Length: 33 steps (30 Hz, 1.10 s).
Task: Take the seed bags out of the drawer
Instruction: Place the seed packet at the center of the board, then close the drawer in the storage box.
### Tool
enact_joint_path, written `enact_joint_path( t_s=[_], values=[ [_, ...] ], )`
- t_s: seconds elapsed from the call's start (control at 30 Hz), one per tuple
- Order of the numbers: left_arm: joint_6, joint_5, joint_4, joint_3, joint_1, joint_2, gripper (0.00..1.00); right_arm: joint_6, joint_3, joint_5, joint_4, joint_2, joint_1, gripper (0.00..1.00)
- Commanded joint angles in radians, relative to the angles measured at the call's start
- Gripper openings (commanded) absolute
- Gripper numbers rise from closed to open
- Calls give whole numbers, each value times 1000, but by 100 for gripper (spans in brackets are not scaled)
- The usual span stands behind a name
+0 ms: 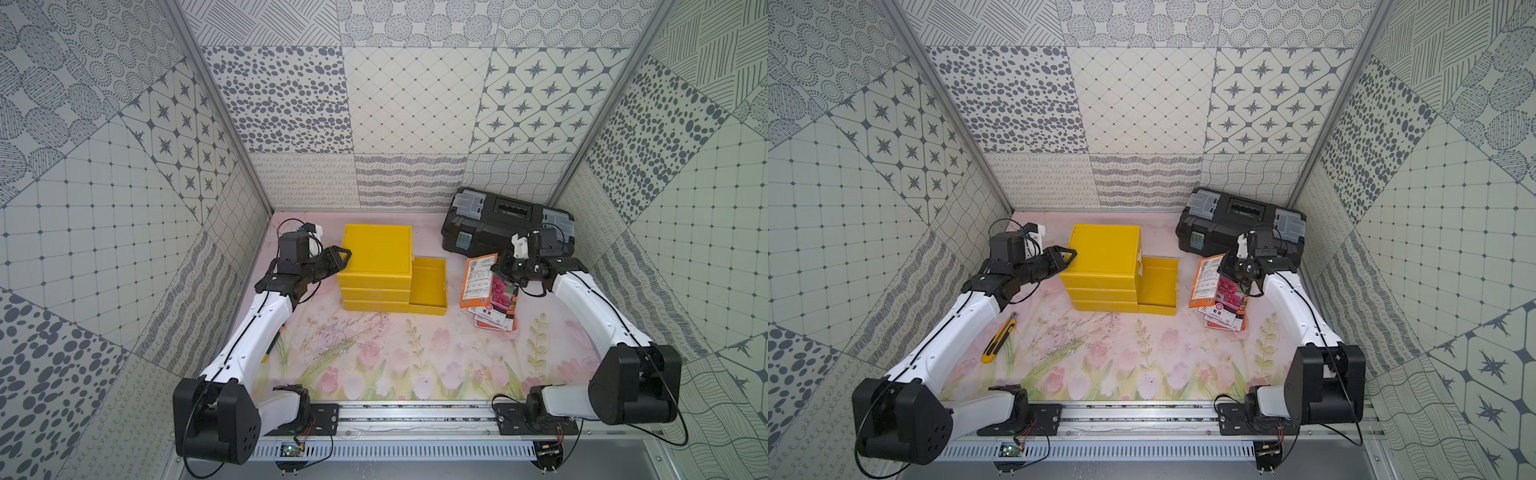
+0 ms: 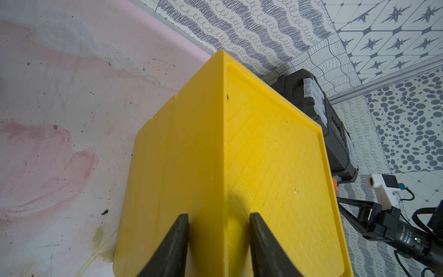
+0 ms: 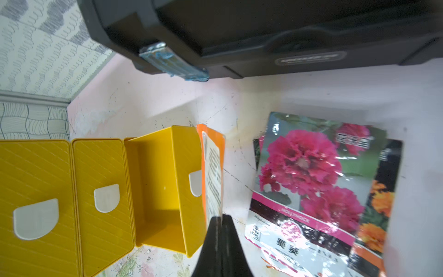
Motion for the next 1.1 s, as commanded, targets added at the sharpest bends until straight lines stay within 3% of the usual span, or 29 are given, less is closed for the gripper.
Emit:
enact_joint_path(
  t_s=[0.0, 0.17, 0.43, 0.6, 0.7, 0.9, 1.07],
  values=[
    [21, 41, -373, -25, 3, 24, 43, -55, -36, -66, -22, -20, -70, 0],
    [21, 43, -375, -25, 3, 24, 43, -97, -72, -62, -22, 32, -143, 0],
    [21, 50, -371, -24, 4, 30, 43, -126, -96, 98, -21, 96, -178, 0],
    [22, 55, -369, -24, 4, 29, 43, -119, -102, 184, -22, 94, -177, 24],
    [19, 56, -368, -25, 5, 28, 43, -117, -107, 209, -21, 69, -173, 31],
    [17, 56, -365, -28, 4, 28, 43, -99, -122, 164, 31, 9, -95, 34],
    [18, 51, -369, -28, 5, 27, 43, -43, -111, 120, 96, 52, 56, 34]
  ],
)
